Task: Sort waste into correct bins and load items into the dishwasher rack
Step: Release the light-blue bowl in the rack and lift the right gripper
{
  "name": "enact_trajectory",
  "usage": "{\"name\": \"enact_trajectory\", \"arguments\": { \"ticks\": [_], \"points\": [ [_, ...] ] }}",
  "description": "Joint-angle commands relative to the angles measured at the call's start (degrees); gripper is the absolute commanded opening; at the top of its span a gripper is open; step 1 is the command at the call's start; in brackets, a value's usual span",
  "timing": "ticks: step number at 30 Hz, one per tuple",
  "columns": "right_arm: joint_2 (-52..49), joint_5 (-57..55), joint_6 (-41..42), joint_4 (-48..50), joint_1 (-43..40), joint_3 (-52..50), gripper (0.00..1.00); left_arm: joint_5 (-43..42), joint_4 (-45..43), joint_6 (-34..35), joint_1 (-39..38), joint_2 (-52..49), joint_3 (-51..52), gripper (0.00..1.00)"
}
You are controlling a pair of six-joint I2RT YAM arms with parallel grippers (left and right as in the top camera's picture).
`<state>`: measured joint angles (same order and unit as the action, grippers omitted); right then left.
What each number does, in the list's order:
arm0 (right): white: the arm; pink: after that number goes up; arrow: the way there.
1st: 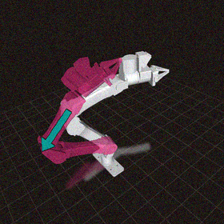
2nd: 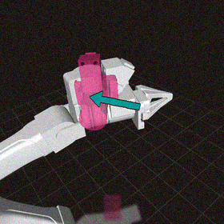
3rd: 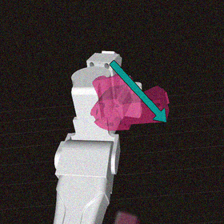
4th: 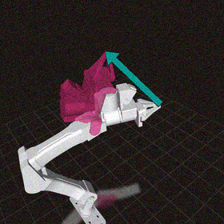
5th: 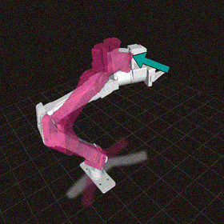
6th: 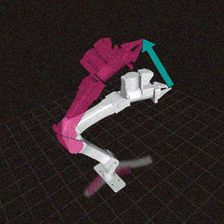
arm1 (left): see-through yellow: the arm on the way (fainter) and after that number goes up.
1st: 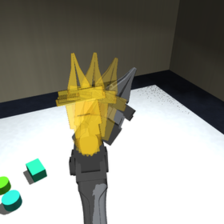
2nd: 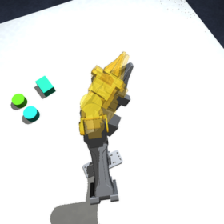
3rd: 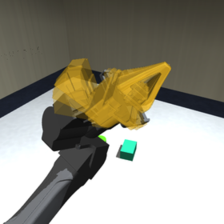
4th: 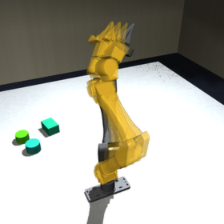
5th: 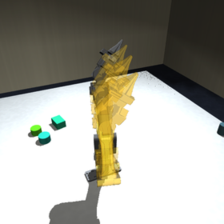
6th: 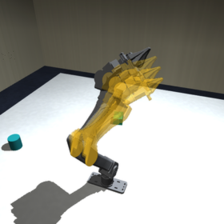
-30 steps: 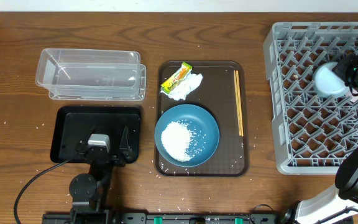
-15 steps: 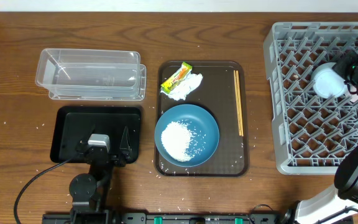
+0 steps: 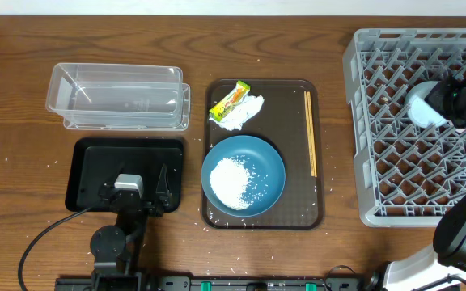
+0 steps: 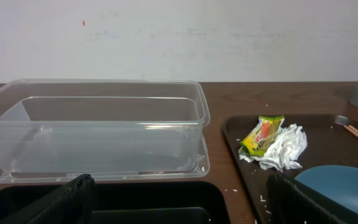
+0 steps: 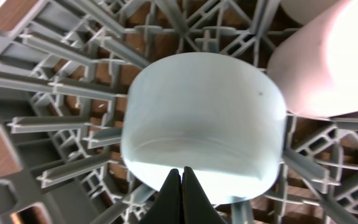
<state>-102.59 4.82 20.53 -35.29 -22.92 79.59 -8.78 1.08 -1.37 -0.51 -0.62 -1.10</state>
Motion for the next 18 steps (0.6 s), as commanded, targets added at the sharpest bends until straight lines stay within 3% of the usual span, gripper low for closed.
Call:
{"name": "enact_trajectory", "arguments": {
  "ticks": [1, 18],
  "points": [
    [-1.77, -3.23, -0.02, 0.74, 0.17, 0.96, 0.01, -0.81, 1.90, -0.35, -0.17, 0.42, 0.87, 0.91],
    [-2.21, -6.54, 0.20, 7.93, 0.13, 0.96, 0.01, -0.79, 1.90, -0.35, -0.17, 0.42, 0.87, 0.91]
  ]
}}
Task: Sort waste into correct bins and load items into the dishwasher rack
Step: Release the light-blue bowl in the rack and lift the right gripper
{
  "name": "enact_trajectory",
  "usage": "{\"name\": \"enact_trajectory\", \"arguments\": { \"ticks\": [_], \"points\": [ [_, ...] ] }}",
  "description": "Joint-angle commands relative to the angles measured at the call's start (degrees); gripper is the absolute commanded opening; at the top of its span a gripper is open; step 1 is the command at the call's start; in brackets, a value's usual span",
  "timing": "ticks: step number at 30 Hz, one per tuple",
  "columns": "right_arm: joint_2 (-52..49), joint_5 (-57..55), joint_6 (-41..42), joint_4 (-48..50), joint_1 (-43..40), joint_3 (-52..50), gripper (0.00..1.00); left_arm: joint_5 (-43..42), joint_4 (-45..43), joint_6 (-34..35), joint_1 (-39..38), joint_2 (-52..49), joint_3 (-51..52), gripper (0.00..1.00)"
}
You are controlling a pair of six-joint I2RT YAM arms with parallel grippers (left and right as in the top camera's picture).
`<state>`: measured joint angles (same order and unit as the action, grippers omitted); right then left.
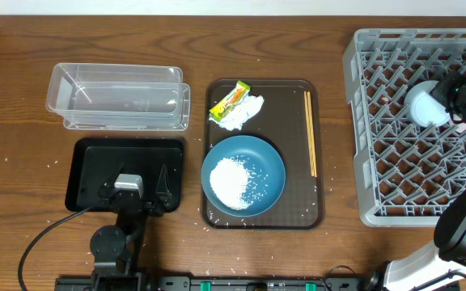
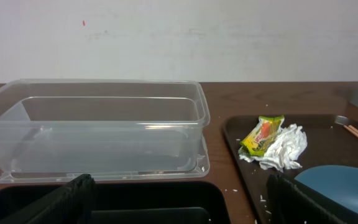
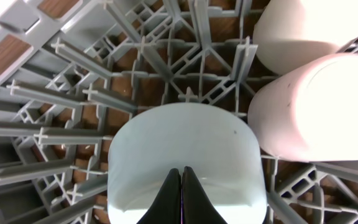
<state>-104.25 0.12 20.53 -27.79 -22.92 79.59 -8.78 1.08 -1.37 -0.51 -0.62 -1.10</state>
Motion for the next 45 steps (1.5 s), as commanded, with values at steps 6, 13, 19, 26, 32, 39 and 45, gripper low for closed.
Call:
{"name": "enact_trajectory", "arguments": {
  "ticks": [6, 13, 19, 26, 32, 39, 45],
  "points": [
    [-1.70, -1.57, 0.24, 1.88, 0.55, 0.96, 0.01, -0.79, 1.90, -0.35, -0.17, 0.42, 0.87, 0.91],
    [1.29, 1.88, 0.00, -1.36, 0.87, 2.51, 0.01, -0.79, 1.90, -0.35, -0.17, 0.42, 0.87, 0.91],
    [6.60, 1.62, -0.04, -6.03, 0.87, 3.76, 0.01, -0.79, 1.90, -0.35, -0.17, 0.39, 0.87, 0.91],
    [3.76, -1.62, -0.02, -7.80, 0.87, 2.16, 0.01, -0.79, 1.90, -0.35, -0.17, 0.39, 0.87, 0.91],
    [-1.27, -1.62, 0.00, -6.62, 0.81, 2.03, 0.01, -0.79, 1.90, -0.35, -0.17, 0.39, 0.87, 0.91],
    [-2.47, -1.62, 0.00, -2.82, 0.83, 2.03, 0.01, -0.79, 1.90, -0.35, -0.17, 0.42, 0.87, 0.91],
    [-2.62, -1.62, 0.00, 0.22, 0.83, 2.03, 0.01, -0.79, 1.90, -0.35, -0.17, 0.42, 0.87, 0.91]
  ]
}}
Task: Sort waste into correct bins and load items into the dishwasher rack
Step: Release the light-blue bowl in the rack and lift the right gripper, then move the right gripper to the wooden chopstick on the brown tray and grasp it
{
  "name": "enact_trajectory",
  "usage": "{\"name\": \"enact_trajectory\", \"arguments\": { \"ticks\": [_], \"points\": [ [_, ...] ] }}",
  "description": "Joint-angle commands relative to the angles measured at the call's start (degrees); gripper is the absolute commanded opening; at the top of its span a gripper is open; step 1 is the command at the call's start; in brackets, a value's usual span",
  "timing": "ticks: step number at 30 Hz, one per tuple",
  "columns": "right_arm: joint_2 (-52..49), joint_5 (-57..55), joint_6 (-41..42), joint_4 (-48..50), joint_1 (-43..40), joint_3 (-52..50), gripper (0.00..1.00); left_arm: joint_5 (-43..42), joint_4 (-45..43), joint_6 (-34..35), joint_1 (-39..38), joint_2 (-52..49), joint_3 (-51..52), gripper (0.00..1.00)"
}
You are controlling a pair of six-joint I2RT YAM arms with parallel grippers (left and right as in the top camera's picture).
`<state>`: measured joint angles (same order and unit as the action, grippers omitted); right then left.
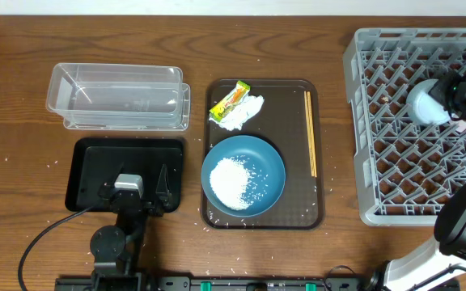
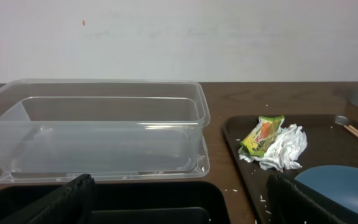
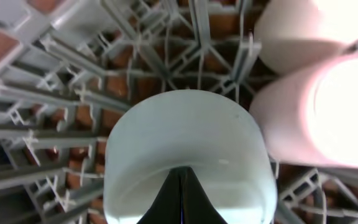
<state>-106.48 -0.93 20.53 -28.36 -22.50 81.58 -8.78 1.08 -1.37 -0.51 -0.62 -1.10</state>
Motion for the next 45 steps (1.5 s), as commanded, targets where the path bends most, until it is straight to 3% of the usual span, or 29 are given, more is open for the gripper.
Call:
{"name": "enact_trajectory", "arguments": {
  "ticks": [1, 16, 28, 30, 31, 32, 33, 34, 38, 41, 45],
  "points": [
    [-0.50, -0.57, 0.00, 1.18, 0.42, 0.04, 0.01, -0.79, 1.90, -0.35, -0.17, 0.42, 0.87, 0.91],
    [-4.26, 4.17, 0.22, 7.63, 0.50, 0.04, 0.01, -0.79, 1.90, -0.35, -0.17, 0.42, 0.87, 0.91],
    [1.20, 6.08, 0.26, 1.57, 0.79, 2.12, 0.03, -0.79, 1.90, -0.35, -0.17, 0.42, 0.87, 0.91],
    [4.55, 8.59, 0.04, -0.24, 0.83, 2.69, 0.13, -0.79, 1.90, -0.35, -0.17, 0.42, 0.87, 0.91],
    [7.02, 12.39, -1.62, -0.72, 0.83, 2.86, 0.23, -0.79, 1.90, -0.35, -0.17, 0.42, 0.87, 0.91],
    [8.92, 17.05, -4.09, -0.76, 0.83, 2.86, 0.48, -0.79, 1.90, -0.35, -0.17, 0.42, 0.87, 0.91],
    [11.08, 23.96, -7.06, -0.79, 0.81, 2.86, 0.87, -0.79, 1.90, -0.35, -0.17, 0.42, 0.87, 0.91],
    [13.11, 31.08, -8.87, -0.74, 0.79, 2.86, 0.99, -0.79, 1.90, -0.35, -0.17, 0.42, 0.87, 0.91],
    [18.78, 46.47, -9.42, 0.68, 1.42, 2.86, 0.99, -0.79, 1.90, -0.35, -0.17, 0.42, 0.87, 0.91],
    [21.22, 44.59, -8.15, -2.82, 4.42, 2.86, 0.99, -0.79, 1.90, -0.35, -0.17, 0.42, 0.87, 0.91],
    [20.87, 35.17, -7.02, -14.45, 11.39, 2.82, 0.99, -0.79, 1.90, -0.35, -0.17, 0.42, 0.87, 0.91]
  ]
}}
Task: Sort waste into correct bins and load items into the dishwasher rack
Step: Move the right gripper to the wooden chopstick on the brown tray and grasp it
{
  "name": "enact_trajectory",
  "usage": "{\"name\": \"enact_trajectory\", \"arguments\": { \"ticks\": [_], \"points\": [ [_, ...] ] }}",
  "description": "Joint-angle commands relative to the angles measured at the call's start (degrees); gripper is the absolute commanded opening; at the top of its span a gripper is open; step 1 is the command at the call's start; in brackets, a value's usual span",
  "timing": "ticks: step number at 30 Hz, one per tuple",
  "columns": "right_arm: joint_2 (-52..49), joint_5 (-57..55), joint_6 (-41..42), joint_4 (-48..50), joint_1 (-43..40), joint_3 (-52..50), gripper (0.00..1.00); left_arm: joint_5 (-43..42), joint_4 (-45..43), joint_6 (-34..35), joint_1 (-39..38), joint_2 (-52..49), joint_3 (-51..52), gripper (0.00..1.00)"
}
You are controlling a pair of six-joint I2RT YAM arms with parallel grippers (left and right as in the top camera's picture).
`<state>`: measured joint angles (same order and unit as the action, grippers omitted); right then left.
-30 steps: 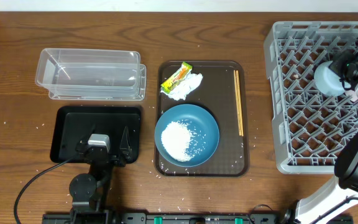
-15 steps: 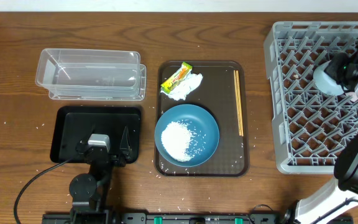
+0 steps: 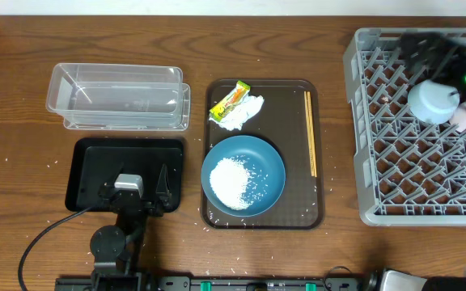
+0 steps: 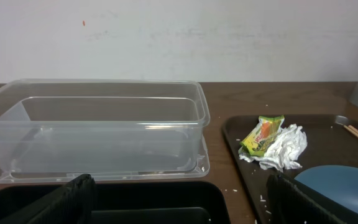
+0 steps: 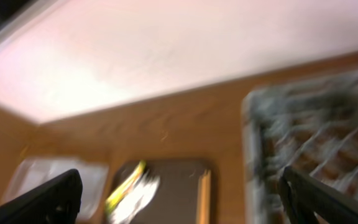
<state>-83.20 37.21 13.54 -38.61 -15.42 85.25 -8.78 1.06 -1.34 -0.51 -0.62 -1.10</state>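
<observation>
A pale cup (image 3: 433,101) stands upside down in the grey dishwasher rack (image 3: 403,162), beside a pink cup (image 3: 463,117). My right gripper (image 5: 179,199) is open and empty; its view is blurred and looks across the table from over the rack. A blue plate with rice (image 3: 243,173), a yellow wrapper (image 3: 229,100), a crumpled tissue (image 3: 245,111) and chopsticks (image 3: 310,133) lie on the brown tray (image 3: 318,202). My left gripper (image 3: 136,194) rests open over the black bin (image 3: 83,174), holding nothing.
A clear plastic bin (image 3: 120,97) stands behind the black bin, left of the tray. Rice grains are scattered on the wooden table. The rack fills the right side up to the table's edge.
My right gripper was shut on the pale cup in the rack. Now it is open and off the cup, with its camera turned toward the tray. The cup stays in the rack.
My right gripper held the pale cup low over the rack's grid. Then the cup sat a little further right, next to the pink cups, still gripped. By now the cup stands free in the rack. The left arm has not moved.
</observation>
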Motion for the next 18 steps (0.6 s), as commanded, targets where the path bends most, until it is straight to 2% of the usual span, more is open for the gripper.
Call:
{"name": "enact_trajectory", "arguments": {
  "ticks": [1, 4, 5, 7, 8, 13, 17, 18],
  "points": [
    [-2.91, -4.50, -0.59, -6.73, 6.01, -0.85, 0.99, -0.79, 1.90, -0.37, -0.17, 0.39, 0.87, 0.91],
    [-5.07, -5.95, -0.96, -13.81, 11.30, -0.92, 0.99, -0.79, 1.92, -0.37, -0.17, 0.42, 0.87, 0.91],
    [-5.88, -5.95, -0.96, -14.93, 12.90, -1.05, 0.96, -0.79, 1.92, -0.37, -0.17, 0.42, 0.87, 0.91],
    [-7.58, -6.88, -0.92, -14.97, 15.85, -1.31, 0.81, -0.79, 1.92, -0.37, -0.17, 0.42, 0.87, 0.91],
    [-8.48, -7.98, -0.37, -14.82, 17.20, -1.31, 0.78, -0.79, 1.92, -0.37, -0.17, 0.39, 0.87, 0.91],
    [-14.21, -20.52, 7.23, -14.23, 24.92, -1.31, 0.76, -0.79, 1.92, -0.37, -0.17, 0.42, 0.87, 0.91],
    [-18.10, -28.55, 10.08, -13.84, 28.76, -1.31, 0.65, -0.79, 1.92, -0.37, -0.17, 0.39, 0.87, 0.91],
    [-18.93, -30.58, 11.15, -13.77, 29.42, -1.31, 0.56, -0.79, 1.92, -0.37, -0.17, 0.42, 0.87, 0.91]
  ]
}}
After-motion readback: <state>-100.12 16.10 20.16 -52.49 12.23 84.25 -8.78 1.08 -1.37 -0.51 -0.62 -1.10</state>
